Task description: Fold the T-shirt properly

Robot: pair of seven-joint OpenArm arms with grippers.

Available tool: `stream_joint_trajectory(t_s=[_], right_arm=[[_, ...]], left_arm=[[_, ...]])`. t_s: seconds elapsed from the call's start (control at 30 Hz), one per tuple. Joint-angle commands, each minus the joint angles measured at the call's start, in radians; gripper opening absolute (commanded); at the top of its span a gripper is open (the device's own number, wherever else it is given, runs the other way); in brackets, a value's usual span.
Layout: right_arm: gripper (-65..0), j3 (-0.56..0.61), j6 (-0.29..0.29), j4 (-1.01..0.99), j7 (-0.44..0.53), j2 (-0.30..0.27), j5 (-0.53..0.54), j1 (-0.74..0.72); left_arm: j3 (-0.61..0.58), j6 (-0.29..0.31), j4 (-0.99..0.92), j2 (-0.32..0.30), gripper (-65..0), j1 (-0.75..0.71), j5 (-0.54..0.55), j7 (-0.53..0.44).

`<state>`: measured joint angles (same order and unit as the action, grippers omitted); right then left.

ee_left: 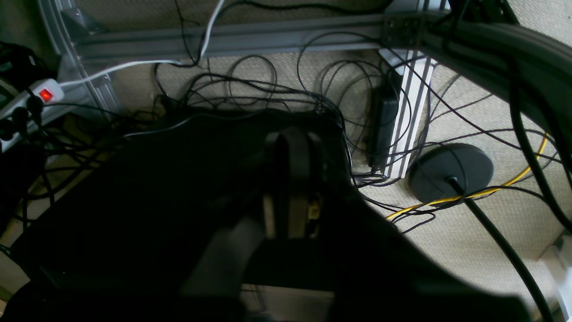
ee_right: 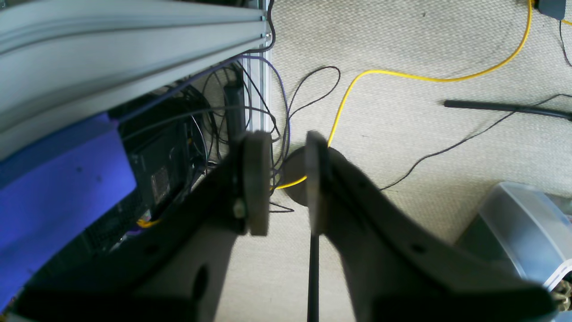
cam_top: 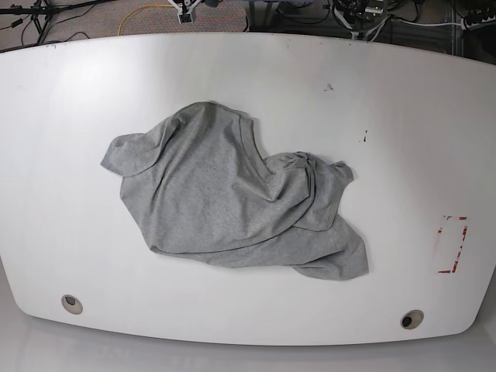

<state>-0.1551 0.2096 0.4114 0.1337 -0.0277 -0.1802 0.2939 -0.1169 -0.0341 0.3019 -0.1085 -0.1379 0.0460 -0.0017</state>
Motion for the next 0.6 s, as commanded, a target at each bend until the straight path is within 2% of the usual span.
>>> stream_joint_trajectory(t_s=[0.0,0.57], right_arm=[[-52.3,0.0,0.003,0.006,0.004,0.0,0.0,0.01],[-52.3,0.002,0.004,0.008,0.001,0.003,0.002,0.011]], left_arm=[[0.002,-0.009,0.001,-0.011,-63.5,-0.007,0.0,-0.005],[0.002,-0.01,-0.008,-0.009,-63.5,-0.002,0.002,-0.003]])
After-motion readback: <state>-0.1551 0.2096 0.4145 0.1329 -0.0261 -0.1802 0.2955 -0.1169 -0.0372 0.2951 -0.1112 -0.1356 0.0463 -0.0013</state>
